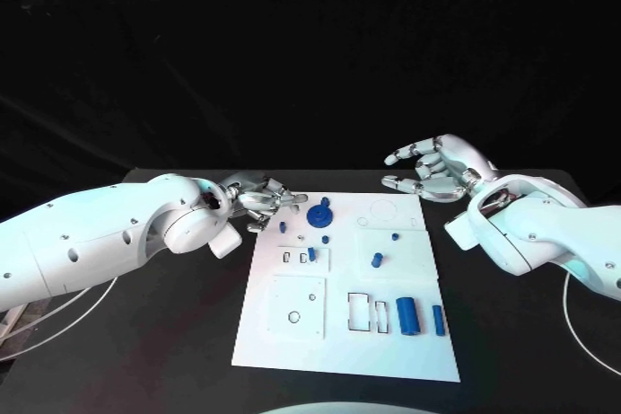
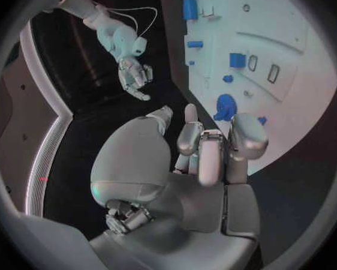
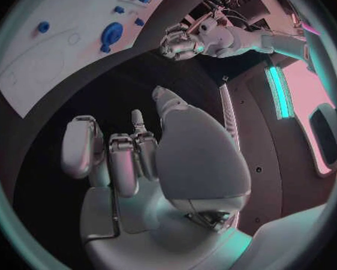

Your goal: Assemble the parts on the task board

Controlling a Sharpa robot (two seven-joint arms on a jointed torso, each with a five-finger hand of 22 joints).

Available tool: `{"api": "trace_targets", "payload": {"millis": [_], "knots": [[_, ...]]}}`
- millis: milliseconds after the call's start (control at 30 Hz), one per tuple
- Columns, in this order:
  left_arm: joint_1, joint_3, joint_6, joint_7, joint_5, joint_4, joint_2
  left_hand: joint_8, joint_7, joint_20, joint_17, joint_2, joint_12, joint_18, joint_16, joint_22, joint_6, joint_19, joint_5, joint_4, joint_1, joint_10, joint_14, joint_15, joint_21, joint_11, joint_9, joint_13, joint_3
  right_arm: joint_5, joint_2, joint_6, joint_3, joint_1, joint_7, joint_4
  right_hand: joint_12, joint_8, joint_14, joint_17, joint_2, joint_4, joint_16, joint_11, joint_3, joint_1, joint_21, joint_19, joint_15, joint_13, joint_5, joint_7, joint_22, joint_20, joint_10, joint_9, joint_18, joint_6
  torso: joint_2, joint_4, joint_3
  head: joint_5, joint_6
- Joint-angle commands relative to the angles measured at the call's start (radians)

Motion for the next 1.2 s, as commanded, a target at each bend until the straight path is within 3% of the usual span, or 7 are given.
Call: {"api": "trace_targets", "payload": {"millis": [33,167,267,533,633,867,1200], "knots": [[0.019,-0.001,0.155,-0.232,-0.140,-0.017,0.026,0.004,-0.005,0.003,0.109,0.006,0.003,-0.010,0.003,0.010,0.003,0.006,0.000,0.002,-0.009,0.003,0.065,-0.009,0.008,0.000,0.003,0.002,0.001,0.069,0.000,0.014,0.000,0.004,0.017,-0.019,-0.003,0.004,0.086,0.182,-0.002,0.003,-0.006,0.001,0.000,0.007,-0.005,-0.004,0.002,0.143,0.001,0.001,-0.001,-0.003,0.013,0.001,0.010,0.008,-0.008,0.0047,0.0038,-0.001,-0.008],[0.043,-0.017,0.198,-0.298,-0.164,-0.044,0.066,-0.006,-0.002,0.003,0.109,0.006,0.005,-0.011,0.003,0.022,-0.005,0.004,0.000,0.002,-0.041,0.002,0.065,-0.007,0.017,0.003,0.000,0.004,-0.007,0.071,0.005,0.018,0.000,0.006,0.006,-0.035,-0.004,0.004,0.085,0.180,-0.003,0.003,-0.007,0.001,-0.001,0.008,-0.005,-0.004,0.002,0.142,0.001,0.000,-0.001,-0.003,0.013,0.001,0.010,0.007,-0.011,0.0057,0.0047,-0.003,-0.013],[0.053,-0.024,0.220,-0.335,-0.172,-0.063,0.095,-0.020,0.000,0.004,0.109,0.010,0.007,-0.012,0.003,0.029,-0.005,0.002,0.000,0.002,-0.060,0.003,0.066,-0.006,0.024,0.005,-0.008,0.007,-0.013,0.068,0.009,0.023,0.000,0.006,-0.004,-0.042,-0.004,0.004,0.085,0.180,-0.003,0.003,-0.007,0.001,-0.001,0.008,-0.005,-0.004,0.002,0.142,0.001,0.000,-0.001,-0.003,0.013,0.001,0.010,0.007,-0.011,0.0055,0.0056,-0.003,-0.015],[0.070,-0.035,0.252,-0.395,-0.190,-0.115,0.168,-0.037,0.001,0.006,0.109,0.012,0.010,-0.013,0.002,0.036,0.003,-0.002,0.000,0.002,-0.083,0.005,0.065,-0.004,0.030,0.006,-0.020,0.013,-0.025,0.057,0.016,0.030,0.000,0.007,-0.031,-0.055,-0.004,0.004,0.085,0.177,-0.006,0.005,-0.008,0.000,-0.003,0.005,-0.009,-0.006,0.002,0.142,0.000,0.000,-0.004,-0.004,0.012,0.001,0.011,0.007,-0.010,0.0060,0.0040,-0.005,-0.026],[0.076,-0.045,0.266,-0.410,-0.196,-0.129,0.189,-0.039,0.001,0.006,0.109,0.011,0.010,-0.013,0.002,0.037,0.004,-0.002,0.000,0.002,-0.086,0.005,0.065,-0.004,0.031,0.006,-0.022,0.013,-0.027,0.053,0.018,0.034,0.000,0.007,-0.038,-0.058,-0.005,0.004,0.084,0.175,-0.006,0.008,-0.008,0.000,-0.004,0.003,-0.011,-0.007,0.001,0.141,0.000,0.000,-0.006,-0.004,0.012,0.001,0.011,0.007,-0.010,0.0068,0.0039,-0.006,-0.028],[0.082,-0.060,0.301,-0.431,-0.201,-0.156,0.229,-0.043,0.002,0.007,0.109,0.009,0.008,-0.013,0.002,0.040,0.006,-0.003,0.000,0.002,-0.092,0.002,0.065,-0.004,0.033,0.007,-0.025,0.009,-0.033,0.048,0.022,0.036,0.000,0.007,-0.046,-0.062,-0.006,0.004,0.084,0.174,-0.006,0.010,-0.009,0.000,-0.005,0.000,-0.013,-0.009,0.001,0.140,0.000,0.000,-0.007,-0.004,0.011,0.002,0.012,0.007,-0.007,0.0062,0.0040,-0.004,-0.031],[0.083,-0.066,0.334,-0.443,-0.197,-0.187,0.264,-0.045,0.002,0.007,0.108,0.010,0.003,-0.013,0.002,0.042,0.008,-0.003,0.000,0.002,-0.095,-0.003,0.065,-0.003,0.034,0.007,-0.026,0.002,-0.035,0.046,0.024,0.038,0.000,0.007,-0.050,-0.064,-0.006,0.004,0.084,0.174,-0.006,0.010,-0.009,0.000,-0.005,0.000,-0.013,-0.009,0.001,0.140,0.000,0.000,-0.007,-0.004,0.011,0.002,0.012,0.007,-0.008,0.0048,0.0039,-0.002,-0.037]]}}
